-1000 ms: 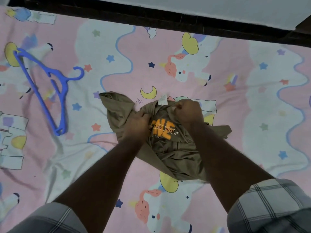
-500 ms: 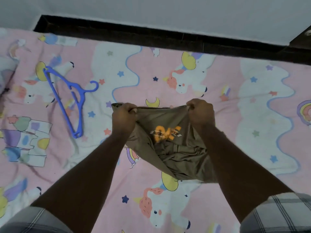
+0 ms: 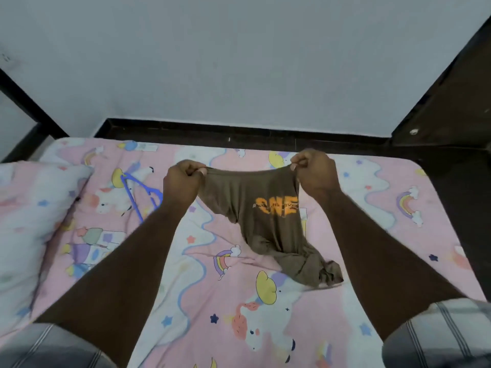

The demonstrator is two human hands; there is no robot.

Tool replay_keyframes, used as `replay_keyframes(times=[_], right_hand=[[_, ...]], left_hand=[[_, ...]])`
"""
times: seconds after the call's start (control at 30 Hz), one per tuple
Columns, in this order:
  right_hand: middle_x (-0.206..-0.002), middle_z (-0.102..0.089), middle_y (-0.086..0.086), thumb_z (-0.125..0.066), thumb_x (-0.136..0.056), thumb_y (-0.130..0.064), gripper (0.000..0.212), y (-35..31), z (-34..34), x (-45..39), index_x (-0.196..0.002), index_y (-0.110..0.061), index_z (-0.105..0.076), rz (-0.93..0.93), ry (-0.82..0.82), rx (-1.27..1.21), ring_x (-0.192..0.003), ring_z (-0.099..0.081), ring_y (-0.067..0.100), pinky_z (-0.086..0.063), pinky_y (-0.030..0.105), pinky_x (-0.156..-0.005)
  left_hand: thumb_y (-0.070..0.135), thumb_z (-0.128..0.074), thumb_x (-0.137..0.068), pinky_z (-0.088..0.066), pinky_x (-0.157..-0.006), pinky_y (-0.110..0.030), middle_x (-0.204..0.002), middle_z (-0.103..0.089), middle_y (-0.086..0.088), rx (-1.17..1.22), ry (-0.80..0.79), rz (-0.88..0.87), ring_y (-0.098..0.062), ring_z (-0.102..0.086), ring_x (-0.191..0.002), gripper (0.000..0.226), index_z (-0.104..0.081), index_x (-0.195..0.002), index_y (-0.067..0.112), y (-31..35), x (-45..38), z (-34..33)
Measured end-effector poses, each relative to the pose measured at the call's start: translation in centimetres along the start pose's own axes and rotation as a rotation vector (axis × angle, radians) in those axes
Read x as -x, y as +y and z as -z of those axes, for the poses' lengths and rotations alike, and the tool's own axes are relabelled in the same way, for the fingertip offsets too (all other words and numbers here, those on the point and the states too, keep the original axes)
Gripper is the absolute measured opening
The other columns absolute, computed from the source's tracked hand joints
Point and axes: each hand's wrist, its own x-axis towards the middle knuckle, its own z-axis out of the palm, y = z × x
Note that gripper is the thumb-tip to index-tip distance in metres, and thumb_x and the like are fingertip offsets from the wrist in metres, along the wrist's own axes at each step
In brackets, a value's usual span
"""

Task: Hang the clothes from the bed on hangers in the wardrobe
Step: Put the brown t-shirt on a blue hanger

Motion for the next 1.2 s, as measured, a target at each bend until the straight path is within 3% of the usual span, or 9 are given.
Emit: replay_keyframes(times=[0.1,0.23,0.4,0.6,0.77,0.87,0.93,1.03,1.2], right_hand=[[-0.072,-0.063,-0.017,-0.067,-0.085,-0.002,0.018,-4.3,3.4,1.8,-0.091,-0.018,-0.073,0.071,0.063,0.015,-0.064,-0.057,-0.013,-0.037,-0.004,-0.064],[-0.080,-0.069,-0.003,-0.072,-0.083,-0.006,0.013,-9.5,6.3,5.5,-0.091,-0.015,-0.075,0.129,0.135,0.010,-0.069,-0.060,0.001,-0.038,-0.004,-0.064],[-0.081,-0.067,-0.010,-0.073,-0.085,-0.009,0.013,-14.9,9.1,10.3,-0.096,-0.015,-0.075,0.193,0.257,-0.019,-0.073,-0.061,-0.002,-0.040,-0.002,-0.068],[-0.075,-0.066,-0.012,-0.077,-0.079,-0.013,0.017,-19.6,12.0,15.1,-0.093,-0.022,-0.073,0.266,0.323,-0.134,-0.074,-0.063,-0.001,-0.052,0.015,-0.076],[-0.070,-0.066,-0.005,-0.078,-0.072,-0.006,0.024,-16.1,8.3,19.0,-0.079,-0.028,-0.070,0.130,0.124,-0.155,-0.066,-0.062,0.006,-0.055,0.025,-0.067],[-0.065,-0.066,-0.009,-0.073,-0.076,0.003,0.028,-11.9,2.8,22.3,-0.078,-0.024,-0.069,-0.024,-0.031,-0.103,-0.055,-0.058,-0.005,-0.045,0.013,-0.051],[-0.067,-0.065,-0.013,-0.071,-0.075,0.003,0.026,-9.1,-0.8,24.6,-0.080,-0.022,-0.070,-0.108,-0.133,-0.052,-0.063,-0.061,-0.001,-0.046,0.014,-0.059],[-0.069,-0.065,-0.018,-0.068,-0.074,0.001,0.026,-5.4,-5.7,27.3,-0.076,-0.024,-0.071,-0.195,-0.274,0.028,-0.074,-0.064,0.007,-0.046,0.018,-0.069],[-0.088,-0.073,0.001,-0.066,-0.080,-0.008,0.017,0.6,-12.3,29.9,-0.086,-0.020,-0.076,-0.314,-0.468,0.120,-0.084,-0.067,0.018,-0.051,0.024,-0.072]], left_hand=[[0.014,-0.068,-0.086,-0.054,-0.084,-0.033,-0.083,-0.073,0.007,0.067,-0.008,-0.084,-0.013,-0.066,-0.078,0.017,-0.071,-0.079,0.029,3.1,0.7,3.1],[0.013,-0.066,-0.086,-0.054,-0.089,-0.036,-0.083,-0.072,0.006,0.161,0.016,-0.204,-0.011,-0.066,-0.080,0.013,-0.071,-0.084,0.025,6.3,2.0,7.4],[0.022,-0.061,-0.087,-0.056,-0.087,-0.040,-0.082,-0.069,0.014,0.242,0.055,-0.345,-0.011,-0.066,-0.084,0.012,-0.068,-0.081,0.031,10.0,4.6,12.4],[0.015,-0.057,-0.093,-0.052,-0.084,-0.020,-0.092,-0.068,0.009,0.318,0.094,-0.541,-0.003,-0.063,-0.089,0.012,-0.067,-0.093,0.022,13.8,7.2,17.3],[0.007,-0.061,-0.094,-0.050,-0.080,-0.024,-0.086,-0.068,0.004,0.229,-0.155,-0.468,-0.005,-0.062,-0.080,0.014,-0.070,-0.091,0.017,10.3,8.6,17.6],[0.008,-0.065,-0.089,-0.048,-0.082,-0.028,-0.084,-0.069,0.002,0.153,-0.288,-0.363,-0.005,-0.061,-0.076,0.016,-0.069,-0.083,0.022,4.4,10.9,15.7],[0.018,-0.063,-0.082,-0.049,-0.082,-0.030,-0.082,-0.070,0.005,0.105,-0.328,-0.290,-0.010,-0.062,-0.078,0.011,-0.069,-0.080,0.027,0.7,12.5,14.4],[0.009,-0.066,-0.086,-0.049,-0.083,-0.033,-0.080,-0.071,0.007,-0.004,-0.363,-0.160,-0.012,-0.063,-0.079,0.021,-0.070,-0.077,0.028,-4.4,14.1,12.7],[0.021,-0.068,-0.081,-0.044,-0.080,-0.025,-0.086,-0.072,0.006,-0.378,-0.527,0.031,-0.016,-0.067,-0.092,0.005,-0.073,-0.080,0.022,-13.3,16.6,11.1]])
